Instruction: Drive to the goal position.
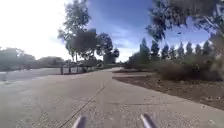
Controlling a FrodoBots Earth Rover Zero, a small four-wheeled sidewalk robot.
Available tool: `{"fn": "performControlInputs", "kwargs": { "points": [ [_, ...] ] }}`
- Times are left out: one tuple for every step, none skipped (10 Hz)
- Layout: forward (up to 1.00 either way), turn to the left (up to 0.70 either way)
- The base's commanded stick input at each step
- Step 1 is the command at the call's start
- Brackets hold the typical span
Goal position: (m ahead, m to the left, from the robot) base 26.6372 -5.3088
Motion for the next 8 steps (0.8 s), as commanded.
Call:
{"fn": "performControlInputs", "kwargs": {
  "points": [
    [0.7,0.0],
    [0.7,0.0],
    [0.7,0.0],
    [0.7,0.0],
    [0.7,0.0],
    [0.7,0.0],
    [0.7,0.0],
    [0.7,0.0]
  ]
}}
